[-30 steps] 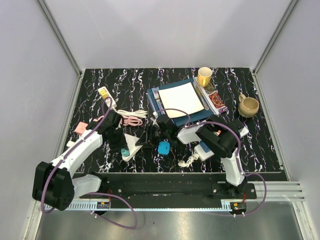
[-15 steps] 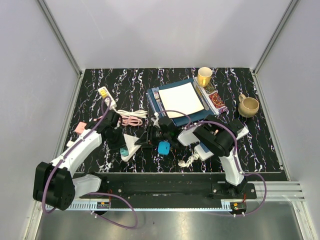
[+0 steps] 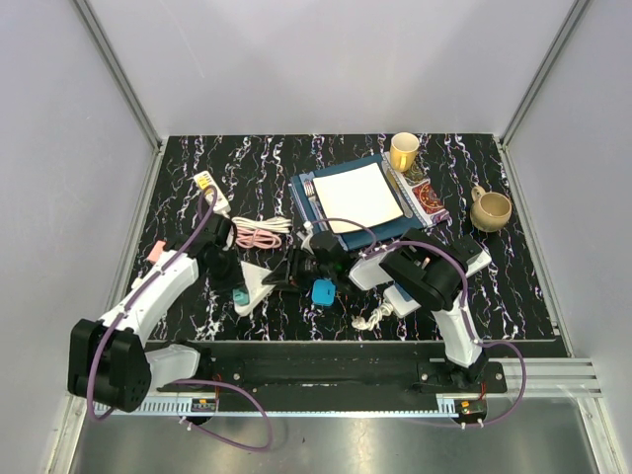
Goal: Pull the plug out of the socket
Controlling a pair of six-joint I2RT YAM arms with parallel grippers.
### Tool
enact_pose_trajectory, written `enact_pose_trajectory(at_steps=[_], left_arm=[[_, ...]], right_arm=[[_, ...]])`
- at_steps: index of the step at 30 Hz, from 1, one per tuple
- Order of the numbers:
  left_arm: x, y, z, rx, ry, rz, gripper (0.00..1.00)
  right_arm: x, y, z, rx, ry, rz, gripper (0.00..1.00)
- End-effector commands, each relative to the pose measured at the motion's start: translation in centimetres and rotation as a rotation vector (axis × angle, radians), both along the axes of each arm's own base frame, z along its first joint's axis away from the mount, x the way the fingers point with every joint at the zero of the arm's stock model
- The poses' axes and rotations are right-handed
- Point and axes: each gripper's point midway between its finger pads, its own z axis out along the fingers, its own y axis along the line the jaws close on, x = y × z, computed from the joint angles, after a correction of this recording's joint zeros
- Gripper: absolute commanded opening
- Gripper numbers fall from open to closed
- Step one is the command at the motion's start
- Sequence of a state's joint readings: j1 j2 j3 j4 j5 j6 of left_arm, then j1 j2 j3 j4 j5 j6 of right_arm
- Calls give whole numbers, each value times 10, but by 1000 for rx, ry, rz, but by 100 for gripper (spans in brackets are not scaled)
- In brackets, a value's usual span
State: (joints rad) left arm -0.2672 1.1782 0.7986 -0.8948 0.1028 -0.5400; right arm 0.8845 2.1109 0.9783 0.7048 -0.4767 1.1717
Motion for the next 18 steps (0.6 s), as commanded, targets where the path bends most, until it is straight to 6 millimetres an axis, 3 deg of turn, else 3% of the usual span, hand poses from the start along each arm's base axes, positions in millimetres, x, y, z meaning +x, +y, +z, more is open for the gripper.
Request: enact_pose_trajectory(at_steps=[1, 5, 7, 8, 11, 14, 18], left_arm=[[36, -3, 34, 2, -135, -35, 0], [42, 16, 36, 110, -141, -3, 0], [44, 14, 37, 63, -148, 0, 0], [40, 0, 37, -34, -131, -23, 0], [38, -13, 32, -174, -106, -18, 0], [36, -13, 24, -180, -94, -10, 0], [43, 8, 24, -49, -125, 22, 0]], right_arm=[[-5, -6, -40, -172, -12, -23, 10], [-5, -7, -47, -192, -3, -36, 9], [-6, -10, -51, -197, 11, -47, 9], [-7, -11, -52, -196, 13, -52, 8], [-8, -13, -56, -191, 33, -67, 8], [-9, -11, -57, -173, 48, -69, 8], [-8, -13, -58, -178, 50, -75, 7]])
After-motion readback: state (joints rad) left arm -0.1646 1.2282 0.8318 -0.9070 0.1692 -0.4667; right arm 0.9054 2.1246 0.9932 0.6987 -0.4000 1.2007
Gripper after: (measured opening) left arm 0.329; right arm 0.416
